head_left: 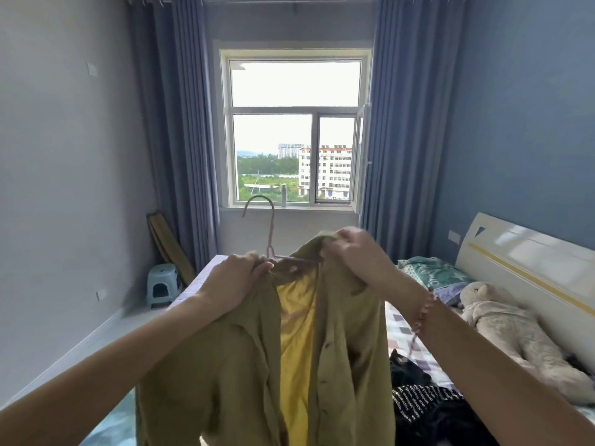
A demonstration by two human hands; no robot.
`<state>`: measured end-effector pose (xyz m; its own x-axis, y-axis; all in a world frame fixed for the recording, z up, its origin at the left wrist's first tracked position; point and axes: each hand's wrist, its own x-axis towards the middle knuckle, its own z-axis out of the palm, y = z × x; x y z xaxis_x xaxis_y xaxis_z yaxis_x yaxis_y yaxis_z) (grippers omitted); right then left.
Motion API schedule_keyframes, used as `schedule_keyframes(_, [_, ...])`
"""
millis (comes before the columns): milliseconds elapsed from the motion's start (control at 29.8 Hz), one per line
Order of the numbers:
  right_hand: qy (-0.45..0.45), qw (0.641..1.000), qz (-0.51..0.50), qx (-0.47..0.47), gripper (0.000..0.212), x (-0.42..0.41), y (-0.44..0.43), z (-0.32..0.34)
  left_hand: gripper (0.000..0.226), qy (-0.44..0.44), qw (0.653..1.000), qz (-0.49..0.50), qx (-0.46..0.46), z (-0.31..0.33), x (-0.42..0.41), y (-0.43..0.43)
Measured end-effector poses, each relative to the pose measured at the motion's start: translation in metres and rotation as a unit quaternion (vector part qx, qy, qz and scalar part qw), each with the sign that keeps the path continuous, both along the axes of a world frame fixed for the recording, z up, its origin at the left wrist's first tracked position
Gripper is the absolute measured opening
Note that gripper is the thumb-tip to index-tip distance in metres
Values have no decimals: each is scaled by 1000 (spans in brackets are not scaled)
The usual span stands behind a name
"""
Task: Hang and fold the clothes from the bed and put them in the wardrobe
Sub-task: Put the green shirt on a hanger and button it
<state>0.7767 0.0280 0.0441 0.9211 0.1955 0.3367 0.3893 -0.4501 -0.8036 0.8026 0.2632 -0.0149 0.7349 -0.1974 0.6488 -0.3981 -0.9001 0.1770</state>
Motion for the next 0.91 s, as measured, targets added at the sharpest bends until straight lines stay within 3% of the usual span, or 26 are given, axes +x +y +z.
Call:
schedule_keyframes(67, [11,990,110,-84,25,-9,-3,-10,38,-25,999,-8,-47,9,-4,6])
schedule_keyframes(168, [-154,980,-51,-119,41,19,-24,-21,44,-68,996,-27,-59,23,-11,11])
schedule_keyframes(201, [-154,974,-61,-158,41,27,-26,-24,48,-87,994,-33,-55,24,-12,13])
schedule_keyframes(302, [-103,960,26,-259,13,33,-19,-32,66,-120,990,-59,-39,21,-13,16])
schedule_keyframes(369, [-112,952,85,-273,18,26,-6,-32,69,-142,986,-82,-14,15,-16,12])
schedule_keyframes(470, [-93,964,131,-212,22,20,7,-29,68,-179,979,-97,23,4,-20,8])
schedule_keyframes(604, [-92,991,72,-61,16,16,-12,-23,47,-175,980,-89,29,-2,-21,35])
schedule_keyframes(672, [-8,996,71,56,15,19,-21,-18,48,-114,992,-60,-10,-2,-24,48])
schedule_keyframes(739, [120,977,97,150,10,17,-23,-15,58,-11,999,-15,-38,-2,-28,51])
schedule_keyframes(806, [137,979,93,116,21,16,-22,-23,72,86,994,-27,-66,-2,-31,46])
schedule_keyframes(907, [-15,1000,22,0,26,11,-17,-43,44,92,991,-74,-56,-10,-36,31])
